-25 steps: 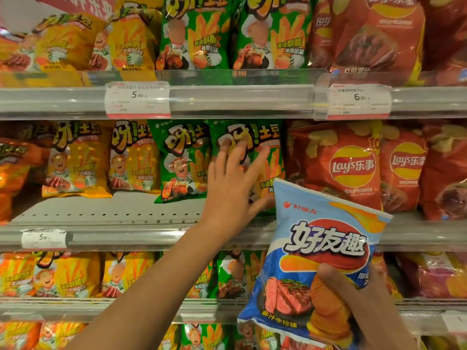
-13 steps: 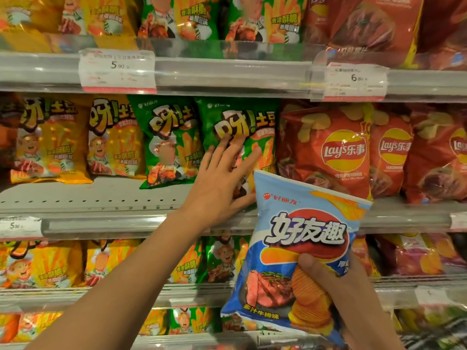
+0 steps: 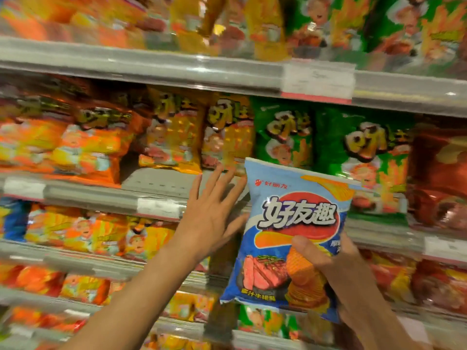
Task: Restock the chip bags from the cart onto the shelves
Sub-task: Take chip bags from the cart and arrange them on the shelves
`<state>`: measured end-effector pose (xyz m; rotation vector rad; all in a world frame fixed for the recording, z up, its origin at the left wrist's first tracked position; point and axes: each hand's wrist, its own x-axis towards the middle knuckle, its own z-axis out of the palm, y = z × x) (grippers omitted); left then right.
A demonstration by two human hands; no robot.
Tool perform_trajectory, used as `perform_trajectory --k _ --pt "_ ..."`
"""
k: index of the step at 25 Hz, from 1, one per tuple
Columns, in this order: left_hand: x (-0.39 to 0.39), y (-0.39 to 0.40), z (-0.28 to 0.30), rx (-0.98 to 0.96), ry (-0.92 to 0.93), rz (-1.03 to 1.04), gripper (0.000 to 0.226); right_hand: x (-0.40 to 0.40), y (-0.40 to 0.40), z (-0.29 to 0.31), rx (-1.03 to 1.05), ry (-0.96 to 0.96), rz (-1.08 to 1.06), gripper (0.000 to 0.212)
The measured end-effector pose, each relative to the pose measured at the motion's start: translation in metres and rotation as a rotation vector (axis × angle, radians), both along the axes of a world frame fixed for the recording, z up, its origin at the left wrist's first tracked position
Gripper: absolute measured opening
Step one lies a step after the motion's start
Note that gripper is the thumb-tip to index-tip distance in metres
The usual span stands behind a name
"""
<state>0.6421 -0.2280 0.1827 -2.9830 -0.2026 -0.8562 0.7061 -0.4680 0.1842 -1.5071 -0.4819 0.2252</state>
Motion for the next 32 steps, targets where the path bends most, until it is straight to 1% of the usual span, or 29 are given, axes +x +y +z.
perform_trajectory --k 1,3,6,8,10,13,15,17,19,22,24,26,27,28,29,30,31,32 --pt "-0.020 0.023 0.003 -0.012 -0.002 0.009 0.070 -0.014 0.027 0.005 0.013 -0.020 0.012 0.045" --pt "-0.062 0.073 0.007 -0.039 -0.013 0.028 0.070 -0.042 0.082 0.010 0.017 -0.040 0.098 0.058" --pt "-0.128 0.152 0.007 -0.112 -0.035 0.085 0.068 -0.083 0.170 0.017 0.067 0.016 0.212 0.084" --pt "-0.169 0.204 0.004 -0.112 -0.029 0.150 0.065 -0.107 0.227 0.019 0.110 0.030 0.284 0.095" --pt "-0.205 0.254 -0.001 -0.202 -0.018 0.233 0.067 -0.129 0.281 0.020 0.144 0.040 0.384 0.092" --pt "-0.244 0.315 -0.007 -0.447 -0.063 0.284 0.073 -0.152 0.354 0.022 0.156 0.022 0.501 0.080" --pt "-0.264 0.352 -0.010 -0.487 -0.140 0.273 0.074 -0.165 0.401 0.023 0.145 0.019 0.539 0.080" --pt "-0.277 0.391 -0.011 -0.441 -0.200 0.301 0.071 -0.175 0.446 0.025 0.142 0.005 0.538 0.084" --pt "-0.287 0.434 -0.012 -0.355 -0.197 0.348 0.069 -0.182 0.493 0.028 0.154 -0.014 0.548 0.088" --pt "-0.300 0.503 -0.015 -0.214 -0.124 0.417 0.066 -0.188 0.570 0.035 0.218 -0.006 0.566 0.087" --pt "-0.316 0.547 -0.014 -0.200 -0.049 0.440 0.067 -0.198 0.618 0.045 0.228 -0.015 0.605 0.083" --pt "-0.339 0.591 -0.010 -0.203 0.027 0.449 0.074 -0.213 0.658 0.052 0.245 -0.037 0.610 0.080" --pt "-0.348 0.609 -0.007 -0.195 0.035 0.431 0.074 -0.221 0.673 0.055 0.243 -0.052 0.589 0.078" --pt "-0.355 0.624 -0.006 -0.188 0.027 0.401 0.068 -0.228 0.686 0.054 0.231 -0.071 0.571 0.075" --pt "-0.360 0.634 -0.008 -0.162 0.022 0.368 0.063 -0.236 0.695 0.051 0.229 -0.074 0.553 0.069" --pt "-0.361 0.644 -0.013 -0.137 -0.003 0.315 0.064 -0.239 0.700 0.047 0.236 -0.059 0.530 0.062" --pt "-0.360 0.650 -0.018 -0.136 -0.071 0.244 0.063 -0.240 0.703 0.047 0.248 -0.034 0.516 0.058" --pt "-0.359 0.656 -0.022 -0.189 -0.173 0.175 0.057 -0.242 0.707 0.046 0.254 -0.019 0.526 0.055"
